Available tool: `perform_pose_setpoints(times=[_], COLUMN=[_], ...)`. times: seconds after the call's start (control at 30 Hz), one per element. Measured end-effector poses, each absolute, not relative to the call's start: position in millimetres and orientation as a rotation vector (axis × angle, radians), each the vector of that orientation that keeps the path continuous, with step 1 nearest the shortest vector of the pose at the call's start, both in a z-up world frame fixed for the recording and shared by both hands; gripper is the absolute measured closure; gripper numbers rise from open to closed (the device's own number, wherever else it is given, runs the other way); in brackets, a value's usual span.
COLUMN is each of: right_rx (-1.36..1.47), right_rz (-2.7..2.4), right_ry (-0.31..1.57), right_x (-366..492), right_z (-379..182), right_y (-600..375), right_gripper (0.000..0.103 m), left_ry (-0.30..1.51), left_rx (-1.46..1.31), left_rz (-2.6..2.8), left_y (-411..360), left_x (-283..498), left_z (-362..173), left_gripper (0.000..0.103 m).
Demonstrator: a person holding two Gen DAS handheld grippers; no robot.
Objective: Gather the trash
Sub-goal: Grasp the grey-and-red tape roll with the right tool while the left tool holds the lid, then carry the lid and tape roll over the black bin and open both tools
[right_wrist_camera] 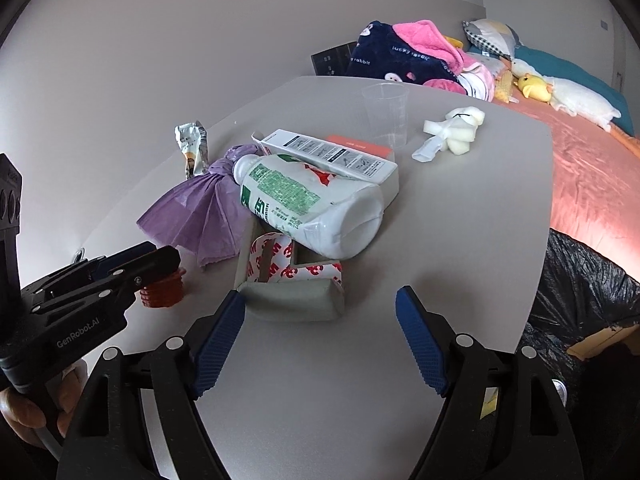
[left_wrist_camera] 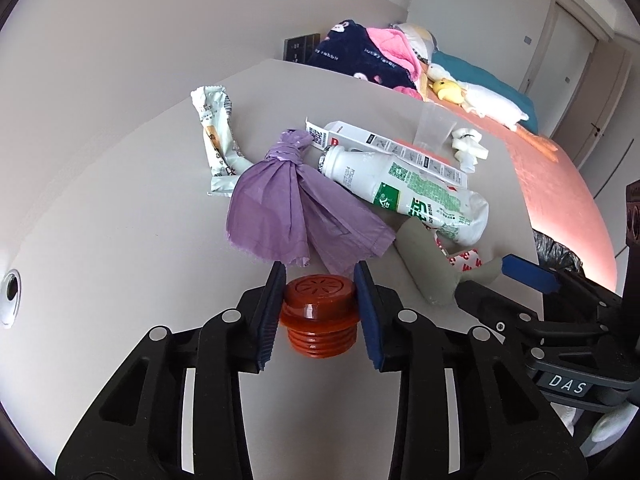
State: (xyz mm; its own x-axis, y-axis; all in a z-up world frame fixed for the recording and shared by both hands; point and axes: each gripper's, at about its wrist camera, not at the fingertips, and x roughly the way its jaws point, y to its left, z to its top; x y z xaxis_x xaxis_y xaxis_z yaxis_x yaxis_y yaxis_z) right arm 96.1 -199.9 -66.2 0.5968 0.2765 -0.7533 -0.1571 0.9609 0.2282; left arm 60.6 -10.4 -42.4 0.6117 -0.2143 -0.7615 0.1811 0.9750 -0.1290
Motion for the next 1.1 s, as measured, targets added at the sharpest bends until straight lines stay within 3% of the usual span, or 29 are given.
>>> perform_pose_setpoints(times=[0.5, 0.57, 0.6, 1.1], right_rx=[0.132, 0.149, 0.171, 0.172], right_rz=[0.303, 0.34, 0.374, 0.366], right_ry=[0.906, 0.905, 0.905, 0.752], right_x=[101.0, 100.7, 99.4, 66.6], right_z=[-69.1, -69.0, -67.8, -19.5], right_y=[-181.8, -180.4, -179.8, -194.3], right_gripper=[0.025, 0.038, 0.052, 0.057], left_ry=[0.913, 0.926, 0.92, 0.85], left_rx=[-0.041, -0.037, -0.032, -0.019], left_rz=[-0.216, -0.215, -0.213, -0.259], left_y=[-5.2, -5.4, -5.9, -11.9], left_x=[56.9, 56.5, 55.2, 41.4], left_z=[-57.6, -61.8, -63.1, -37.7], left_gripper=[0.06, 0.059, 0.059, 0.06])
